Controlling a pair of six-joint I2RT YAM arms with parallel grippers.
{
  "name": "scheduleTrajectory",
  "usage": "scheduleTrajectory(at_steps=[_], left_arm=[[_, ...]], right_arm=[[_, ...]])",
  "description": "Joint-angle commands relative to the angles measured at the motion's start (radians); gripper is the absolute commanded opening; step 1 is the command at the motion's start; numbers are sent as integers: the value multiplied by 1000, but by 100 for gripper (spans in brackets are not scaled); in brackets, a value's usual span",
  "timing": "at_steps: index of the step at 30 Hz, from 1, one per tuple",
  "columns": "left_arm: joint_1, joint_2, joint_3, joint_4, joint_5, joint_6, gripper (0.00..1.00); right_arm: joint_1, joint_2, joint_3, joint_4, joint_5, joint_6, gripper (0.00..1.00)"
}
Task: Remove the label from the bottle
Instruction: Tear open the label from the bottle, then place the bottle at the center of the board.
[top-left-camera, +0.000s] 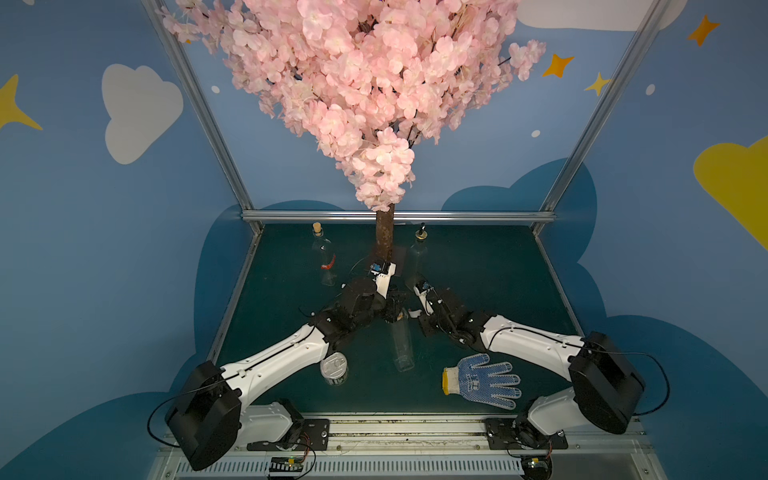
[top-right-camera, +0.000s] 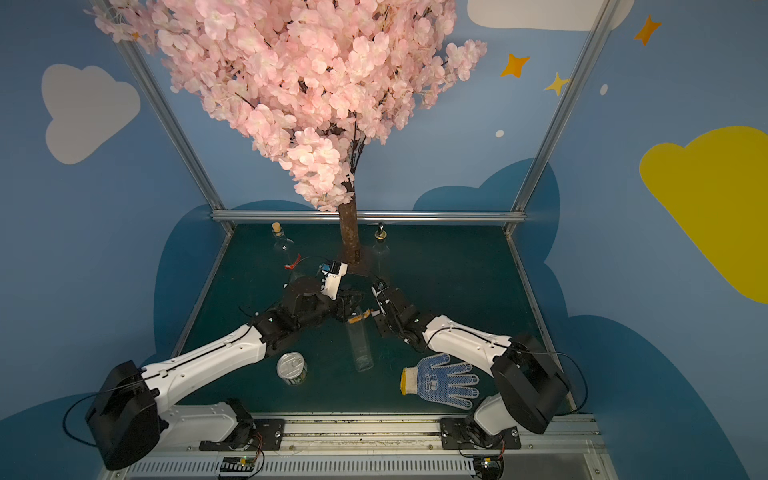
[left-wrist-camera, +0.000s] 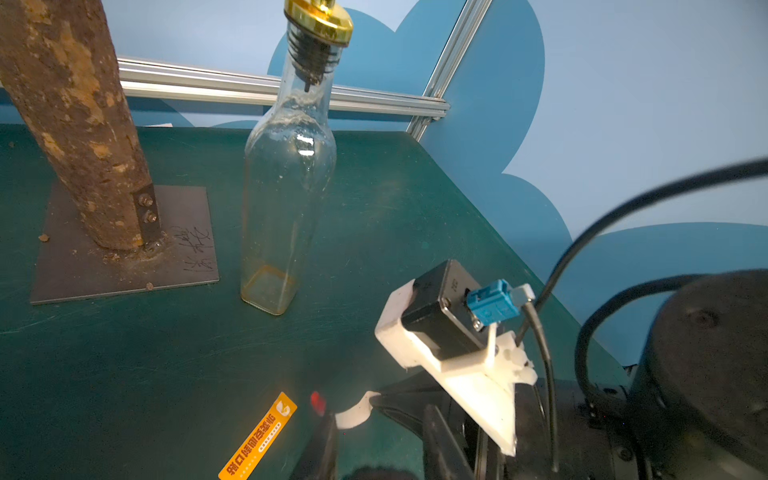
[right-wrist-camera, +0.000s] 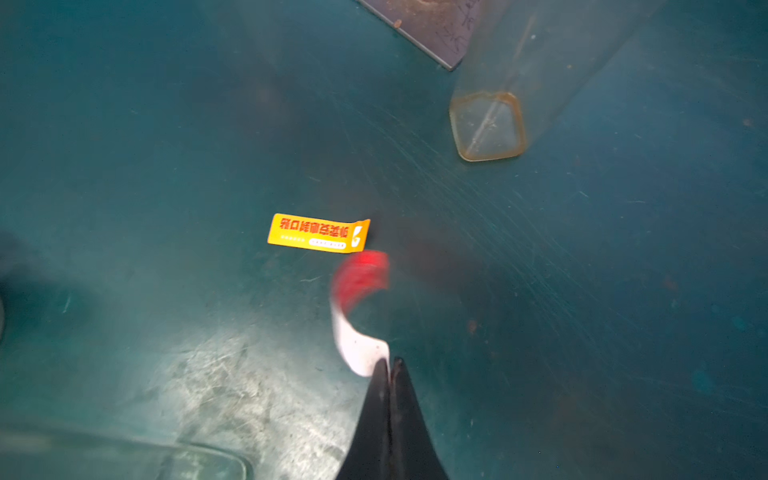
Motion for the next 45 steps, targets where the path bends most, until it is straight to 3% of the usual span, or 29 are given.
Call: scheduleTrajectory(at_steps=[1,15,22,32,41,45], left_arm=[[-5,2,38,21,24,10,2],[-7,-11,56,4,10,22,2],[-7,-44,78,-24,-21,44,2],[-8,-75,103,-48,-48,68,2],[-7,-69,165,-99,-155,148,2],[-7,-59,187,-65,-228,225,2]], right_arm=[[-5,9,-11,5,15,14,0],[-10,1,-7,-16,-14,16,0],[-12,-20,-16,-33,-38,13,30],[-14,-46,-25,-64,-43,17,46],[-18,-92,-56,-94,-15,25,84],[-21,-106,-58,-100,-8,22,90]])
